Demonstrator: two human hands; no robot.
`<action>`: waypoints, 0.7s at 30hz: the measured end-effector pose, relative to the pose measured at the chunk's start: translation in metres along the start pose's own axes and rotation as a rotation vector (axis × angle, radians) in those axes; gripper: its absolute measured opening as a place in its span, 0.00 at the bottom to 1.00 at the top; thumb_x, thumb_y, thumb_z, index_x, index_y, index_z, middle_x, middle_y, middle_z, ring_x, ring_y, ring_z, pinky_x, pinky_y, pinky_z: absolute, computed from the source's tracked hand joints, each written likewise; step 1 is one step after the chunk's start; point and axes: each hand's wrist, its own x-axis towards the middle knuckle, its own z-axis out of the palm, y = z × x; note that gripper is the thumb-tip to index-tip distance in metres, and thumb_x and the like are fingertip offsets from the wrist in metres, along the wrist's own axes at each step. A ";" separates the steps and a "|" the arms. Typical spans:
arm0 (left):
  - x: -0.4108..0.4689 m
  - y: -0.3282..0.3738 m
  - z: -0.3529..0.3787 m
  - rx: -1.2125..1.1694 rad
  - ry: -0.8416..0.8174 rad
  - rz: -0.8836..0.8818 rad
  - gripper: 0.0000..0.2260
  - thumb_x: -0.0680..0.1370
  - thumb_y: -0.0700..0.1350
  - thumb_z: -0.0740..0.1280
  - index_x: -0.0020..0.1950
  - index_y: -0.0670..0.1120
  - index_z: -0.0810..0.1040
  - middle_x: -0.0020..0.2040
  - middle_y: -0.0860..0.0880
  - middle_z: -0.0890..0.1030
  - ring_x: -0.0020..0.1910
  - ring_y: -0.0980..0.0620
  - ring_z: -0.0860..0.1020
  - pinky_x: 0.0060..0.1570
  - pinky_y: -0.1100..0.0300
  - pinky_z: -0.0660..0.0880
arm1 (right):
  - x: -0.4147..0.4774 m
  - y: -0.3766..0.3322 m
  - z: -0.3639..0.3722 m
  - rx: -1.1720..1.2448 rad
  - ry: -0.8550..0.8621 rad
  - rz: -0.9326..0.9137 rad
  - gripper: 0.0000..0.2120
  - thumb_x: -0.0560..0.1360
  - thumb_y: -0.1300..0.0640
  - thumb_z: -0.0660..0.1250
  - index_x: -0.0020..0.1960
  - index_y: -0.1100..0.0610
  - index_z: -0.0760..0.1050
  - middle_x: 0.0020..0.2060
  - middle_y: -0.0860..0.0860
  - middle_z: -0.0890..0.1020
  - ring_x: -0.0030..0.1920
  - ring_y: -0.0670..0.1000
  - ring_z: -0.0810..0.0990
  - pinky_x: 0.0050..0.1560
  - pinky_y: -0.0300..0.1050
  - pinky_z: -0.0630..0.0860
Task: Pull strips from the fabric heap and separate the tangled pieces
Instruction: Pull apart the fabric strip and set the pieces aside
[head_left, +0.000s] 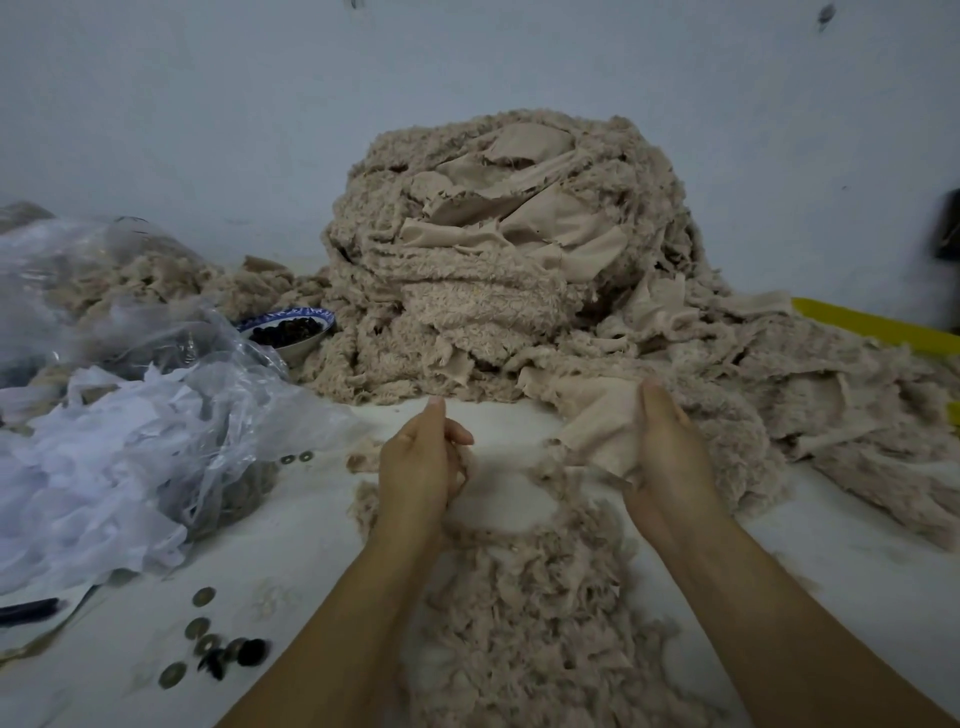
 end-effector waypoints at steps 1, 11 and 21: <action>-0.001 -0.001 0.001 0.062 -0.038 -0.016 0.24 0.84 0.58 0.58 0.38 0.44 0.81 0.30 0.43 0.81 0.21 0.54 0.69 0.22 0.64 0.65 | -0.002 0.000 0.001 0.023 -0.026 0.014 0.16 0.82 0.44 0.61 0.60 0.53 0.79 0.44 0.50 0.87 0.44 0.51 0.86 0.47 0.52 0.84; -0.011 0.004 0.019 -0.516 -0.519 -0.508 0.22 0.79 0.59 0.64 0.59 0.43 0.84 0.52 0.42 0.86 0.49 0.47 0.85 0.44 0.55 0.82 | -0.026 0.019 0.015 -0.187 -0.489 0.094 0.14 0.81 0.49 0.63 0.52 0.56 0.85 0.47 0.55 0.87 0.47 0.51 0.86 0.39 0.39 0.81; -0.018 0.000 0.017 0.107 -0.256 0.130 0.09 0.83 0.51 0.64 0.52 0.51 0.83 0.47 0.47 0.86 0.46 0.51 0.85 0.45 0.59 0.80 | -0.029 0.021 0.018 -0.431 -0.513 -0.033 0.33 0.68 0.23 0.61 0.59 0.45 0.81 0.55 0.46 0.85 0.58 0.47 0.82 0.62 0.51 0.77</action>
